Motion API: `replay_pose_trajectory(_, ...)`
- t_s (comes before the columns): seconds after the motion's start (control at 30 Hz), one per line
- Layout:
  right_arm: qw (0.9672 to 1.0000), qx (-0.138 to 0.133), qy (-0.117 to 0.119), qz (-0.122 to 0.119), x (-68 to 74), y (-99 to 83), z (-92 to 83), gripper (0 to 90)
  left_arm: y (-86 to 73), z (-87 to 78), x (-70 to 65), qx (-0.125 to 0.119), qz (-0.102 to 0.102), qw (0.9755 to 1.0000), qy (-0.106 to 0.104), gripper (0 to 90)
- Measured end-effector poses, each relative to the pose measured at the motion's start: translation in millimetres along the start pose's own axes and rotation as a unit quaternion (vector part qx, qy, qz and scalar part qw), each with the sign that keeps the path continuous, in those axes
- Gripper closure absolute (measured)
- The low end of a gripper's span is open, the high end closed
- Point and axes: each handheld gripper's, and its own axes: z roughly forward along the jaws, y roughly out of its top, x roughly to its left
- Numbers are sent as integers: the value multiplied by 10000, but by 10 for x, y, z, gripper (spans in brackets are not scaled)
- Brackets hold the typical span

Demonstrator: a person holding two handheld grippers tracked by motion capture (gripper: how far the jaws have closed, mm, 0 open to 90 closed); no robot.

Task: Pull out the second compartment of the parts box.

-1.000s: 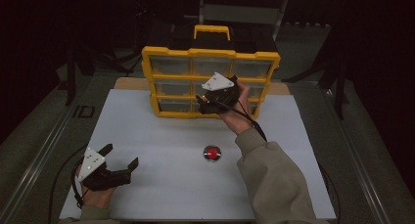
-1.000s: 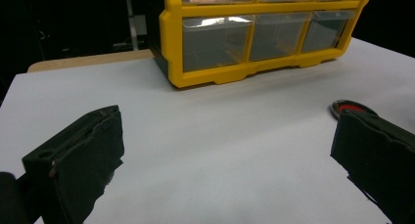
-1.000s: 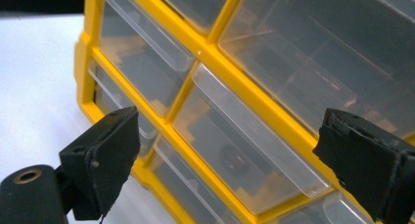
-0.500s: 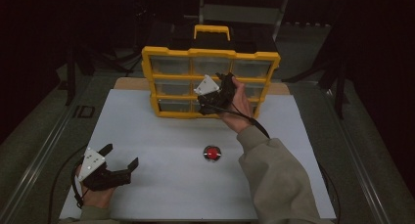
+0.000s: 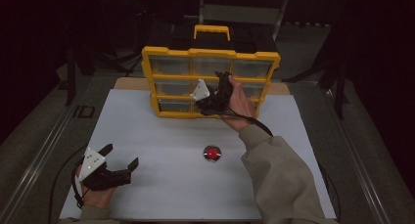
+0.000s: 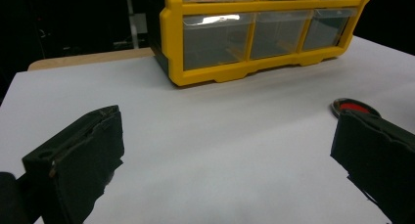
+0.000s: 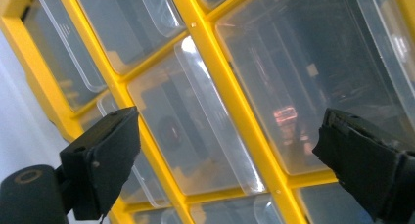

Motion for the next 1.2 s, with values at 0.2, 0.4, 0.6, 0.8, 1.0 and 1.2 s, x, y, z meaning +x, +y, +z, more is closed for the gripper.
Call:
replay_pose_trajectory(0.2, 9991, 69, -193, -375, 18, 5, -11, 89, -1, 3, 1, 10, 4, 10000, 7, 0)
replay_pose_trajectory(0.4, 9969, 120, -381, -685, 26, 11, -15, 90, -2, 3, 3, 11, 1, 10000, 7, 0)
replay_pose_trajectory(0.6, 9928, 165, -586, -1032, 40, 15, -18, 90, -2, 5, 2, 20, 6, 10000, 3, 0)
replay_pose_trajectory(0.8, 9879, 215, -785, -1317, 56, 19, -15, 91, -3, 5, 2, 25, -2, 10000, 7, 0)
replay_pose_trajectory(1.0, 9822, 232, -1028, -1555, 76, 22, -2, 92, -3, 4, 2, 14, -9, 10000, 25, 0)
replay_pose_trajectory(1.2, 9745, 286, -1293, -1812, 97, 28, 24, 93, -4, 5, 2, 21, -8, 10000, 18, 0)
